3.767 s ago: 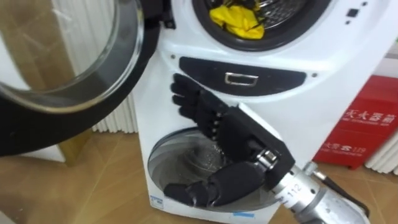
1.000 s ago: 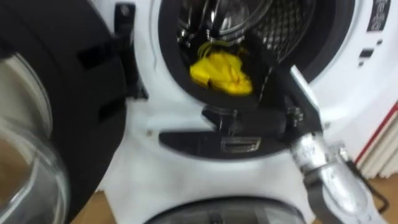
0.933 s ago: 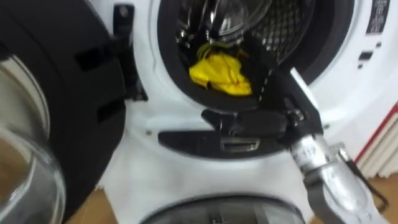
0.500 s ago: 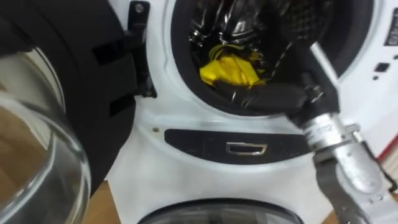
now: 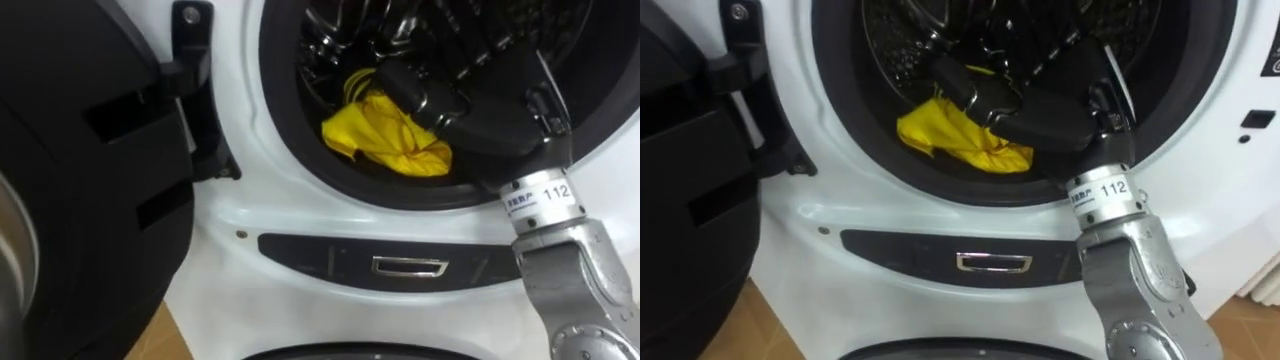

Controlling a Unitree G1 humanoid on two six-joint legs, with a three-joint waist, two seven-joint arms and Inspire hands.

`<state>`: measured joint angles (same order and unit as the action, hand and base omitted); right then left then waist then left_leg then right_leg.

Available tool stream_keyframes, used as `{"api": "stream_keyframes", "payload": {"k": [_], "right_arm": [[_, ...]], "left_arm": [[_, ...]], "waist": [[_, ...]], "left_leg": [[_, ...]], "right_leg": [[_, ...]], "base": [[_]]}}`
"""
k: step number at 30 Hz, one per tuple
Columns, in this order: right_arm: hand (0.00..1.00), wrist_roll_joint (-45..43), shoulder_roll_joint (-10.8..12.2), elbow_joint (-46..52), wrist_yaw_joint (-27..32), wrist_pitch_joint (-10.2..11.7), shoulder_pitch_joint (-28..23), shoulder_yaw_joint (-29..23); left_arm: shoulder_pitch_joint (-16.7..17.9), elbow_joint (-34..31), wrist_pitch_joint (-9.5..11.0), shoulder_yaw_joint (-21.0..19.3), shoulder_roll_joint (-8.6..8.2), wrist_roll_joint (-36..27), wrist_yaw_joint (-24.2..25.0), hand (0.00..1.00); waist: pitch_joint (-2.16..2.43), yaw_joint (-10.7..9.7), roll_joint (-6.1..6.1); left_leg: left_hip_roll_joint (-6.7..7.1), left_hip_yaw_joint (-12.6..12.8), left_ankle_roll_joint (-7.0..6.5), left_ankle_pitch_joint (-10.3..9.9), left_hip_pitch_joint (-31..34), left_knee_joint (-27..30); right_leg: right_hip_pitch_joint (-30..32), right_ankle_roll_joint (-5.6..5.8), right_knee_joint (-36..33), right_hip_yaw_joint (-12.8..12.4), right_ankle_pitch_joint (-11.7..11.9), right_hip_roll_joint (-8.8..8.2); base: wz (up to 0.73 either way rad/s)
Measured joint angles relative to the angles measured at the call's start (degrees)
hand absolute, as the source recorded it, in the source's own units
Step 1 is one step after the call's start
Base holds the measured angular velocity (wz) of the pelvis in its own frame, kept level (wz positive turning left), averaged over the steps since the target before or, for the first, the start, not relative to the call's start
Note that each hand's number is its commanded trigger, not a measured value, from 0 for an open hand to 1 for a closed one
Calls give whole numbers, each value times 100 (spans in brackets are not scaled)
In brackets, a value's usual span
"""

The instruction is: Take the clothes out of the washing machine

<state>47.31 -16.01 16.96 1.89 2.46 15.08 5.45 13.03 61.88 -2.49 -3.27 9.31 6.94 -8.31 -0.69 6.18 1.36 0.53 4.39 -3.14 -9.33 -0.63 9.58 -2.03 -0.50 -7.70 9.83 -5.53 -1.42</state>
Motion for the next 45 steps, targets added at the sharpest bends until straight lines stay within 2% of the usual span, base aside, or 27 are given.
{"api": "stream_keyframes", "payload": {"k": [3,8,11,13,14,15,17,19,24,27,30,32,34,35,37,39,41,42,43,44,45], "right_arm": [[0,-70,-4,-1,31,-1,0,-7],[0,-944,-30,-4,-53,-13,0,-9],[0,-1273,-205,-198,-265,-55,0,2],[0,-1532,-369,-384,-451,-66,0,19],[0,-1605,-405,-441,-492,-66,0,20],[0,-1745,-445,-548,-576,-92,0,18],[0,-1887,-455,-568,-644,-181,-1,15],[0,-2039,-489,-583,-713,-284,-1,2],[0,-2291,-512,-603,-891,-344,-1,-57],[0,-2372,-548,-601,-1026,-348,-1,-70],[0,-2398,-732,-551,-1184,-384,3,-80],[0,-2513,-902,-505,-1258,-396,6,-84],[0,-2744,-1144,-337,-1380,-510,6,-163],[0,-2832,-1178,-305,-1411,-514,7,-198],[0,-3429,-1379,-198,-1523,-536,17,-242],[0,-3902,-1587,-74,-1678,-659,16,-242],[0,-4159,-1776,60,-1852,-765,16,-249],[24,-4386,-1887,186,-1986,-843,16,-249],[57,-4610,-1970,337,-2152,-909,16,-249],[57,-4699,-2015,412,-2233,-947,16,-249],[85,-4788,-2120,477,-2404,-966,17,-249]], "left_arm": [[1,-1,-5,1,0,11,-2,0],[7,-4,-125,-23,0,261,61,0],[-5,-3,-182,-17,12,207,114,0],[-42,-5,-208,-24,28,229,112,0],[-53,-5,-212,-36,29,232,110,0],[-61,-2,-215,-68,36,233,107,0],[-80,1,-224,-109,57,232,107,0],[-86,3,-237,-109,78,234,107,0],[14,1,-253,-306,102,246,166,0],[60,-2,-254,-392,136,245,280,0],[56,-18,-253,-398,161,244,333,0],[50,-30,-253,-398,177,244,382,0],[25,-58,-257,-425,181,245,447,0],[15,-61,-262,-449,186,245,480,0],[-33,-43,-307,-515,232,254,582,0],[-23,-38,-352,-516,272,253,613,0],[-18,-17,-353,-566,316,247,606,0],[-74,0,-364,-622,351,248,599,0],[-93,4,-400,-682,379,248,596,0],[-97,6,-418,-706,392,248,596,0],[-100,19,-454,-738,417,244,597,0]], "waist": [[13,0,19],[60,6,79],[91,5,131],[105,41,216],[107,42,247],[78,47,294],[88,44,367],[64,43,445],[63,36,447],[42,33,415],[41,28,405],[54,27,424],[75,26,454],[79,27,461],[104,12,515],[115,-21,542],[108,-57,594],[104,-100,655],[83,-114,702],[86,-120,741],[81,-115,787]], "left_leg": [[10,-1,-6,-12,14,7],[12,-2,-8,-12,5,15],[9,7,-9,-12,-4,0],[7,0,-9,-12,-20,-5],[7,-2,-9,-12,-35,-5],[7,-14,-8,-14,-72,-5],[8,-48,-6,-43,-75,2],[13,-55,-6,-53,-69,27],[17,-53,-23,-73,-92,70],[15,-55,-25,-74,-144,68],[14,-55,-30,-79,-154,62],[15,-58,-30,-79,-146,64],[15,-66,-33,-82,-104,73],[14,-69,-33,-82,-95,73],[12,-68,-31,-79,-78,72],[11,-67,-31,-79,-63,64],[12,-71,-31,-79,-59,54],[12,-72,-31,-79,-53,42],[12,-73,-29,-78,-53,32],[12,-71,-29,-78,-56,29],[11,-70,-26,-76,-62,17]], "right_leg": [[4,6,-11,9,-4,-3],[25,8,-12,4,-5,-8],[11,8,-16,-14,-5,-5],[-20,9,-14,20,-5,-19],[-33,9,-14,22,-5,-24],[-82,11,-6,39,-7,-25],[-93,15,-10,55,-12,-26],[-96,15,-12,66,-12,-29],[-112,16,-13,92,-12,-10],[-183,21,-6,111,-15,-13],[-186,33,-9,134,-23,-39],[-171,34,-9,137,-24,-42],[-151,34,-8,150,-25,-44],[-137,34,-10,151,-25,-43],[-112,34,-14,153,-25,-38],[-118,34,-14,175,-25,-41],[-119,34,-14,196,-25,-44],[-112,31,-12,193,-29,-44],[-107,27,-12,187,-34,-41],[-106,23,-13,190,-40,-42],[-104,20,-12,187,-42,-39]], "base": [[0],[0],[0],[2],[4],[7],[3],[0],[0],[0],[0],[0],[0],[0],[0],[0],[0],[0],[0],[0],[0]]}}
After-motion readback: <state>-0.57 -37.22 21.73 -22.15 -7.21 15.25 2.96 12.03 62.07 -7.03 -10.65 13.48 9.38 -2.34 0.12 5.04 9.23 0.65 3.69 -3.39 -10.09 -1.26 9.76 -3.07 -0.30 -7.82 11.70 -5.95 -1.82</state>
